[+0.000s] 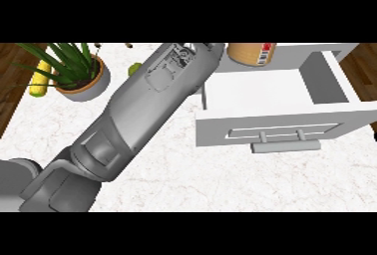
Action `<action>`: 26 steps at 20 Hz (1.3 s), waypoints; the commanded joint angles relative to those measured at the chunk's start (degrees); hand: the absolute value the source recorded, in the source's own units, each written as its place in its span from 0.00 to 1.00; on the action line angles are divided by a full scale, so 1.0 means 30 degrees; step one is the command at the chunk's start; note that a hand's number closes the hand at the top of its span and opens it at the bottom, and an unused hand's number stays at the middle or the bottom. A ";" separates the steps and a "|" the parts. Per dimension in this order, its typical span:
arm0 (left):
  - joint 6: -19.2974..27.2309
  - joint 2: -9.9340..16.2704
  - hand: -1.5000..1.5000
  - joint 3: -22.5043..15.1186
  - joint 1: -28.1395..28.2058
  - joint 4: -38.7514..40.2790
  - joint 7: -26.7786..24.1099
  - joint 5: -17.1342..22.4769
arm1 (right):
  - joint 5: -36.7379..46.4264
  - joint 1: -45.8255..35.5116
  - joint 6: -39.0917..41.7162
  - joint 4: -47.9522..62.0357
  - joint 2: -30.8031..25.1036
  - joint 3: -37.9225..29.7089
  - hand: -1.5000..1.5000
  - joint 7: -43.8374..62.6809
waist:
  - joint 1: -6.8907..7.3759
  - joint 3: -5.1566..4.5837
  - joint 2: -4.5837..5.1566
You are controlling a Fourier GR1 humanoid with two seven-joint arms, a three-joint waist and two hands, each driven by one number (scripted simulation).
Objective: Pick up the can, place it into the drawer and close the drawer
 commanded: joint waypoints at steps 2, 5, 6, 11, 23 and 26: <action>0.0186 0.0000 1.00 -0.0669 -0.2210 0.2445 -0.0156 0.0681 | 0.1540 -0.0857 -0.0870 0.0164 0.0676 0.1189 0.00 0.0340 | -0.0032 0.0005 0.0074; -0.0646 0.0000 1.00 -0.0698 -0.1056 0.3037 -0.1364 0.1708 | -0.0386 0.0061 0.0235 0.0180 -0.0084 -0.0294 0.00 -0.0310 | -0.0084 0.0006 0.0043; -0.0328 0.0000 1.00 -0.0829 -0.1759 0.3320 -0.1312 0.2102 | 0.0991 -0.0472 -0.0469 0.0694 0.0320 0.0436 0.00 -0.0129 | -0.0184 0.0008 0.0108; 0.1069 0.0000 1.00 -0.2826 -0.1049 0.3676 -0.2401 0.2752 | 0.1283 -0.1431 -0.0410 0.1835 0.0301 0.0764 0.00 -0.0714 | -0.0531 0.0027 0.0170; 0.1487 0.0000 1.00 -0.4868 -0.0755 0.5448 -0.3964 0.3624 | 0.0517 -0.1830 -0.0230 0.1276 -0.0145 0.0389 0.00 -0.0168 | -0.1308 0.0035 0.0369; 0.1643 0.0000 1.00 -0.5299 -0.0791 0.5455 -0.4053 0.3828 | 0.0885 -0.2084 -0.0518 0.1428 0.0005 0.0447 0.00 -0.0443 | -0.1171 0.0031 0.0331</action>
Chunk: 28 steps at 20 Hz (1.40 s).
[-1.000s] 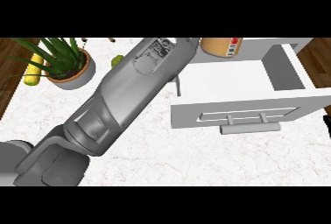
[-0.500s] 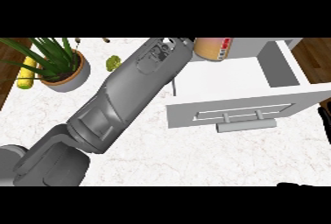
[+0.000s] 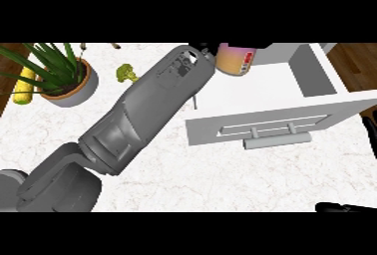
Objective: Pick up the can, place it into the drawer and close the drawer
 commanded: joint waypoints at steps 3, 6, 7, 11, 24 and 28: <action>0.1012 0.0000 0.00 -0.1086 0.0434 0.0642 -0.0337 0.0363 | 0.0589 -0.0457 -0.0188 0.0042 0.0014 0.0528 0.00 0.0387 | -0.0252 -0.0002 0.0099; 0.1525 0.0000 0.00 -0.0885 0.0180 0.0747 -0.0444 0.0776 | 0.0235 -0.0392 -0.0138 -0.0451 -0.0148 0.0275 0.00 0.0667 | -0.0275 -0.0007 0.0060; 0.1720 0.0000 0.00 -0.1327 0.0748 0.0269 -0.0307 0.0984 | 0.0474 -0.0560 -0.0100 -0.0559 -0.0153 0.0482 0.00 0.0371 | -0.0434 -0.0002 0.0071; 0.2388 0.0000 0.00 -0.1507 0.0990 0.0342 -0.0870 0.1333 | 0.0436 -0.0404 -0.0046 -0.0703 -0.0040 0.0781 0.00 0.0768 | -0.0470 -0.0015 0.0105; 0.2771 0.0000 0.00 -0.1248 0.1027 0.0088 -0.1608 0.3132 | 0.4006 -0.0887 0.0195 -0.2152 -0.2150 0.0586 0.00 -0.0698 | -0.0111 -0.0037 0.0045; 0.2957 0.0000 0.00 -0.1106 0.0279 -0.0289 -0.1122 0.3890 | 0.4863 -0.1053 0.0701 -0.2127 -0.2986 0.0632 0.00 -0.1732 | 0.0128 -0.0023 -0.0065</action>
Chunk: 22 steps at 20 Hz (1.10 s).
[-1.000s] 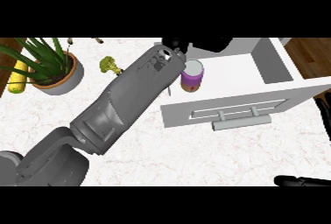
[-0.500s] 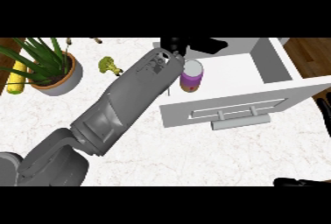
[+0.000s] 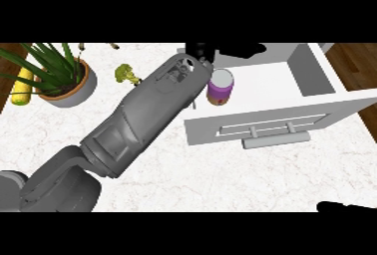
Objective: Pick up the can, place it into the drawer and close the drawer
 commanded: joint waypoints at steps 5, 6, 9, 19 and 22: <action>0.0929 0.0000 0.00 -0.0110 0.0048 -0.1355 -0.0602 0.1236 | 0.4256 -0.0669 -0.0475 -0.0276 -0.0988 0.1191 0.00 -0.0751 | 0.0821 -0.0012 -0.0263; 0.0869 0.0000 0.00 0.0159 0.0478 -0.1258 -0.1389 0.1450 | 0.5101 -0.0146 -0.0456 0.0515 -0.1214 0.1328 0.00 -0.2193 | 0.0673 0.0002 -0.0148; 0.0570 0.0000 0.00 0.0145 -0.0074 -0.0991 -0.1224 0.1346 | 0.8126 -0.1913 -0.0955 0.0817 -0.1540 0.3057 0.00 -0.0455 | 0.1372 -0.0037 -0.0223; 0.0684 0.0109 0.00 0.0095 0.0211 -0.1880 -0.0351 0.0905 | 1.5443 -0.3428 -0.3124 0.6616 -0.1956 0.5814 0.00 -0.1263 | 0.2532 -0.0037 -0.0506; 0.0794 0.0539 0.00 0.0489 -0.0276 -0.2083 0.0490 0.0860 | 1.7532 -0.3314 -0.4622 0.8534 -0.1508 0.6778 0.00 -0.1477 | 0.2560 -0.0028 -0.0520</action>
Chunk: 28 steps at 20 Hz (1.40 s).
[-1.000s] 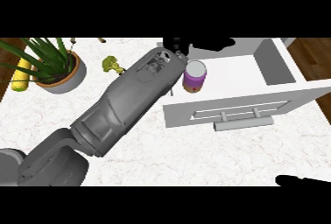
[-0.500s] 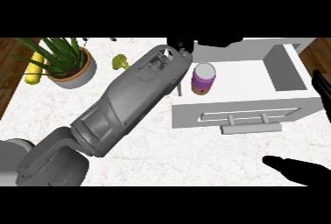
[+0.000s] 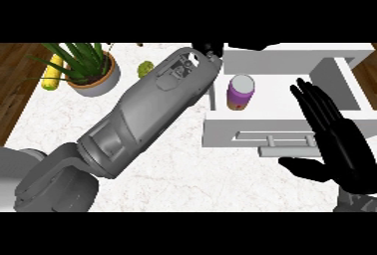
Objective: Pick up the can, place it into the drawer and close the drawer
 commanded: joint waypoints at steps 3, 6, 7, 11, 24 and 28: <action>0.0710 0.0907 0.00 -0.0562 0.1146 -0.2243 0.1426 -0.1103 | 0.2951 -0.0544 -0.3000 0.3942 0.1115 0.0896 0.00 -0.0375 | 0.0517 0.0003 -0.0213; -0.0721 0.2605 0.00 -0.0082 0.1395 -0.2744 0.1903 -0.1148 | 0.2354 -0.0992 -0.4999 0.6627 0.1375 -0.0222 0.00 -0.1795 | 0.0512 0.0014 -0.0156; -0.0547 0.2746 0.00 -0.0142 0.1234 -0.3037 0.2470 -0.1552 | 0.2736 -0.1486 -0.4722 0.6353 0.1808 0.0203 0.00 -0.1127 | 0.0366 0.0007 -0.0165; -0.0482 0.3791 0.00 -0.0337 0.3106 -0.5620 0.2845 -0.1796 | 0.2596 -0.2802 -0.6213 1.0113 0.1456 -0.1133 0.00 -0.2244 | 0.0797 0.0009 -0.0202; -0.1240 0.6905 0.00 -0.0290 0.4299 -0.9340 0.5750 -0.2401 | 0.5362 -0.8174 -1.0581 1.8944 0.1761 -0.2669 0.00 -0.2239 | 0.1280 0.0033 0.0039; -0.0939 0.7799 0.00 -0.0685 0.5557 -1.1314 0.6740 -0.2648 | 0.5321 -0.9019 -1.2800 2.0805 0.2115 -0.3330 0.00 -0.2732 | 0.1497 0.0047 -0.0004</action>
